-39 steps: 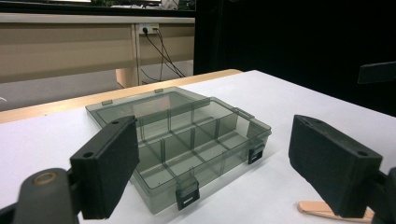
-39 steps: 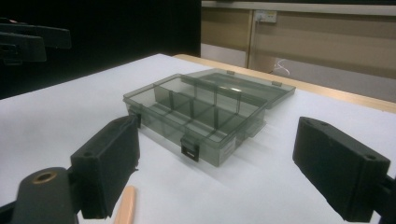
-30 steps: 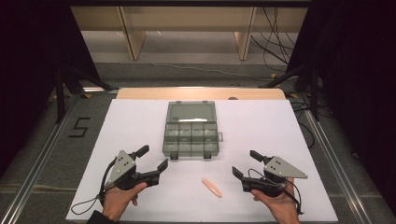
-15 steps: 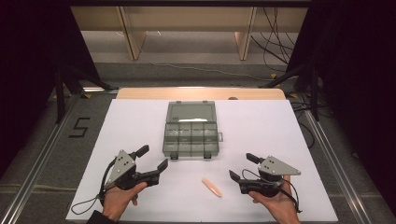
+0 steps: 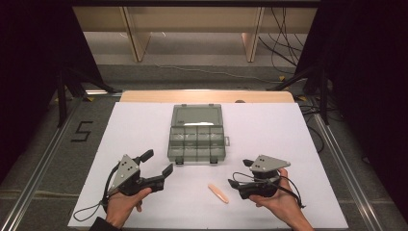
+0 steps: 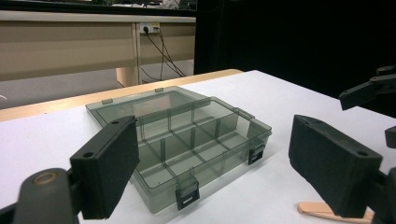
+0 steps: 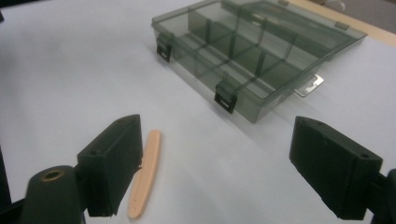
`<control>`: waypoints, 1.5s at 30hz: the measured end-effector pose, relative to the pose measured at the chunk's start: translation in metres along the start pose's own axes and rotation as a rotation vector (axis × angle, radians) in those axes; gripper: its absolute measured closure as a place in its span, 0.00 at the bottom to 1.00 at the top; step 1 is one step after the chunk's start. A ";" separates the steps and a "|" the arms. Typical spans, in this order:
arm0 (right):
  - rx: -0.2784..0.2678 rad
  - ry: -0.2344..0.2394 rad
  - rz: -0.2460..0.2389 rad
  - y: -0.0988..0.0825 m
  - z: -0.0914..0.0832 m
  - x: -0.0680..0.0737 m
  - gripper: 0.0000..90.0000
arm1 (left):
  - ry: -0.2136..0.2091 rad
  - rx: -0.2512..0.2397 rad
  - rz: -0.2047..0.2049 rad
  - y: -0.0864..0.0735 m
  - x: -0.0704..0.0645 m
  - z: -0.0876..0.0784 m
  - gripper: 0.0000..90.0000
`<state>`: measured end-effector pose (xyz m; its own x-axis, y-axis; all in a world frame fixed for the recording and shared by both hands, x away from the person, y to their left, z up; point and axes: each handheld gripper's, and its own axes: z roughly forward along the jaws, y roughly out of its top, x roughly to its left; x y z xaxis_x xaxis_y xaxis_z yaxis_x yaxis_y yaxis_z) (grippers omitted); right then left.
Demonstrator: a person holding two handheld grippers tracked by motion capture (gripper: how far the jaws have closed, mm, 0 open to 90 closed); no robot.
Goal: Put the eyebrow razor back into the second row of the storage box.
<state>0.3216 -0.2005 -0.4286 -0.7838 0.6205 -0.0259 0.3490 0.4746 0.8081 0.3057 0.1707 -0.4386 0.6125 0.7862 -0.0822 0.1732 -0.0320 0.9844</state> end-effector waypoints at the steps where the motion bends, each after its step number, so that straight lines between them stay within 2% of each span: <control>1: 0.019 0.005 -0.014 0.003 0.002 0.000 0.21 | 0.000 -0.001 -0.001 0.000 0.000 0.000 0.18; 2: 0.019 0.005 -0.014 0.003 0.002 0.000 0.21 | 0.000 -0.001 -0.001 0.000 0.000 0.000 0.18; 3: 0.058 0.011 -0.043 0.009 0.006 0.001 0.21 | 0.000 -0.001 -0.001 0.000 0.000 0.000 0.18; 4: 0.058 0.011 -0.043 0.009 0.006 0.001 0.21 | 0.000 -0.001 -0.001 0.000 0.000 0.000 0.18; 5: 0.098 0.017 -0.066 0.014 0.010 0.002 0.22 | 0.000 -0.002 0.000 0.000 0.000 0.000 0.18; 6: 0.115 0.018 -0.083 0.017 0.012 0.002 0.22 | -0.001 -0.003 -0.004 0.000 0.000 0.000 0.18; 7: 0.120 0.013 -0.088 0.018 0.016 0.003 0.23 | 0.000 -0.003 -0.004 0.000 0.000 0.000 0.18; 11: 0.208 0.048 -0.125 0.026 0.026 0.006 0.25 | -0.001 -0.004 -0.003 0.000 0.000 0.000 0.18; 12: 0.208 0.048 -0.125 0.026 0.026 0.006 0.25 | -0.001 -0.004 -0.003 0.000 0.000 0.000 0.18; 13: 0.255 0.057 -0.134 0.029 0.032 0.010 0.26 | -0.002 -0.006 -0.004 0.000 0.000 0.000 0.18; 16: 0.314 0.099 -0.174 0.031 0.041 0.014 0.28 | -0.002 -0.006 -0.005 0.000 0.000 0.000 0.18; 18: 0.326 0.108 -0.187 0.030 0.044 0.015 0.29 | -0.001 -0.006 -0.006 0.000 0.000 -0.001 0.18; 21: 0.390 0.136 -0.215 0.029 0.054 0.020 0.32 | -0.001 -0.008 -0.005 0.001 0.000 -0.001 0.18; 22: 0.390 0.136 -0.215 0.029 0.054 0.020 0.32 | -0.001 -0.008 -0.005 0.001 0.000 -0.001 0.18; 23: 0.414 0.145 -0.227 0.030 0.057 0.021 0.33 | -0.004 -0.012 -0.004 0.000 0.000 0.000 0.18; 30: 0.473 0.157 -0.251 0.028 0.068 0.026 0.36 | 0.000 -0.008 -0.007 0.001 0.000 -0.001 0.18; 31: 0.497 0.163 -0.244 0.027 0.071 0.027 0.39 | 0.000 -0.008 -0.007 0.001 0.000 -0.001 0.18; 40: 0.548 0.182 -0.237 0.026 0.081 0.030 0.46 | -0.006 -0.017 -0.002 0.001 0.001 0.000 0.18; 45: 0.579 0.193 -0.223 0.025 0.087 0.031 0.55 | -0.008 -0.014 -0.003 0.001 0.001 0.000 0.18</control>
<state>0.3508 -0.1152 -0.4597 -0.9288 0.3704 -0.0065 0.3454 0.8723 0.3460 0.3061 0.1712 -0.4381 0.6183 0.7812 -0.0859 0.1637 -0.0210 0.9863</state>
